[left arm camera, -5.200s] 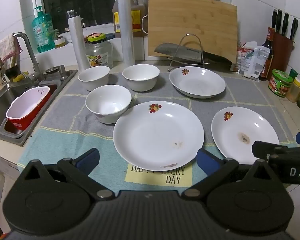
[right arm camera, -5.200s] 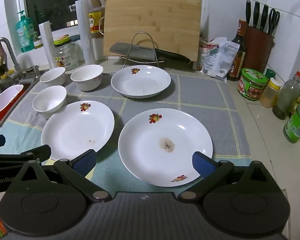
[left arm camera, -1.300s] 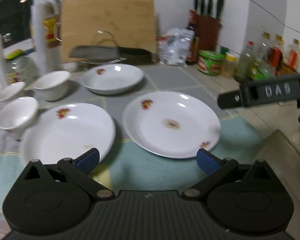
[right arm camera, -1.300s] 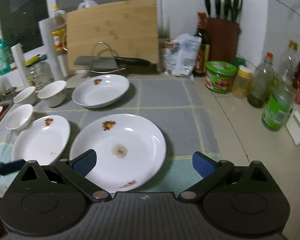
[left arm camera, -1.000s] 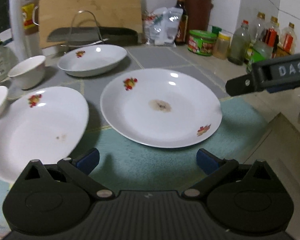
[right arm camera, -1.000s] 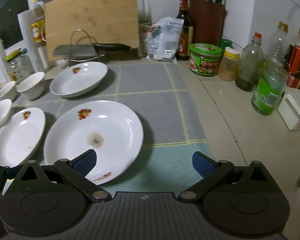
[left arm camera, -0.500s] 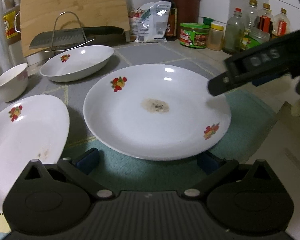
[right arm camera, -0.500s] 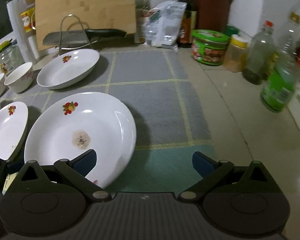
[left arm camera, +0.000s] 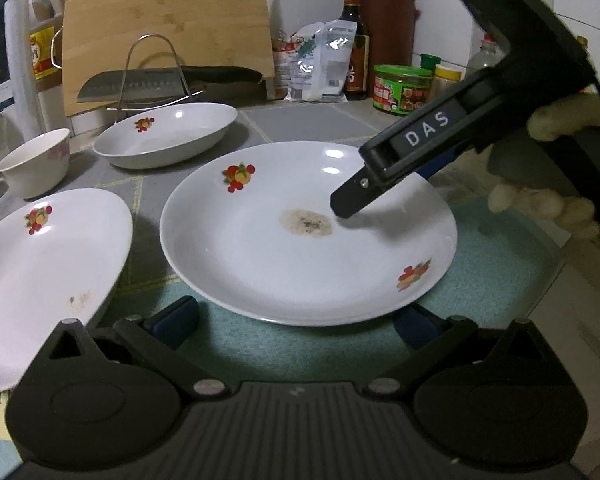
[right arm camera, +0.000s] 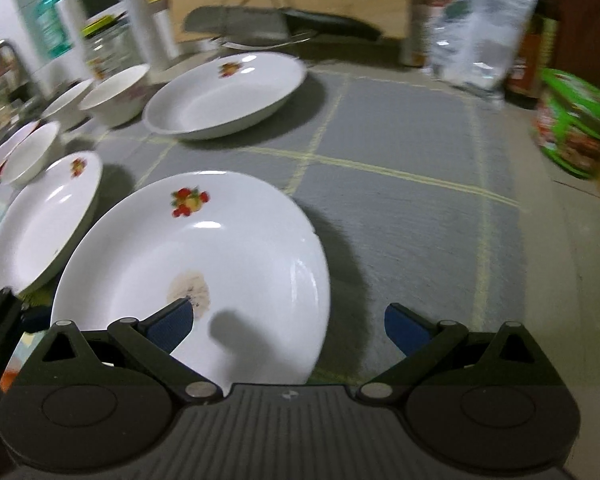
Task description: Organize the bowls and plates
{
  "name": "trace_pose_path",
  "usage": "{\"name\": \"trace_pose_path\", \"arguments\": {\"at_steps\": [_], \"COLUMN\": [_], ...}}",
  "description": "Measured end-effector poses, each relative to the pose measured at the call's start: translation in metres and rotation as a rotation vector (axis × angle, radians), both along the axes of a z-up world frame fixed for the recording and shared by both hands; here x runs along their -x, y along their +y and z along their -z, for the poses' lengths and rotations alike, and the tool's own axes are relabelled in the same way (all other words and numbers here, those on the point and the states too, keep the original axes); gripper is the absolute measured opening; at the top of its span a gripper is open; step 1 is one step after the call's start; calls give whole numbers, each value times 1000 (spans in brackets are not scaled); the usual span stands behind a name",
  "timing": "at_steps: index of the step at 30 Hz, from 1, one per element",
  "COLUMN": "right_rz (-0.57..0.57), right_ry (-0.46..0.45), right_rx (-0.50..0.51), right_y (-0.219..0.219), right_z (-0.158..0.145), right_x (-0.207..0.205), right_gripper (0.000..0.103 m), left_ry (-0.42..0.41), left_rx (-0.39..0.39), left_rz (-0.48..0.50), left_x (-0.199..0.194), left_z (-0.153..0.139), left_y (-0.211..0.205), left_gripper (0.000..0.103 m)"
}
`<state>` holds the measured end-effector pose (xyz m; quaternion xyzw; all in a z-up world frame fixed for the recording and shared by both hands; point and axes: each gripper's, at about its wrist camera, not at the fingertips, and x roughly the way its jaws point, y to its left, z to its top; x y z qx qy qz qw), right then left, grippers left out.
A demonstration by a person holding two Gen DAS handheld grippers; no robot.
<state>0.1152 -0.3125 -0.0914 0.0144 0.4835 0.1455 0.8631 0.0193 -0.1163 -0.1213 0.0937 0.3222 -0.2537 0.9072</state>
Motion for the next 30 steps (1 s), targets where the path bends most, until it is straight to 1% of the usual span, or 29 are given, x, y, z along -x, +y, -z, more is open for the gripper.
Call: {"name": "trace_pose_path", "arguments": {"at_steps": [6,11,13,17,23,26,30], "right_rz": [-121,-207,-231,-301,-416,-455,-484], "right_ry": [-13,-42,-43,-27,-18,-9,3], "right_rx": [-15,20,28,-42,-96,-132,-155], "right_y": [-3,-1,-1,-3,3,5,6], "right_z": [1,4,3,1,-1,-2,-2], "right_x": [-13,-18,-20,-28,-34,-38,-44], "right_gripper": [103,103,103,103,103,103,103], "left_ry": [6,-5,4,3,3,-4,1], "left_rx": [-8,-4,-10,-12,-16,-27,-25], "left_rz": [-35,-47,-51,-40,-3,13,24], "left_x": [2,5,4,3,-1,-2,-3], "left_z": [-1,1,-1,-1,-1,-2,-3], "left_y": [-5,-5,-6,-8,-7,-9,-8], "left_gripper": [103,103,103,103,102,103,102]}}
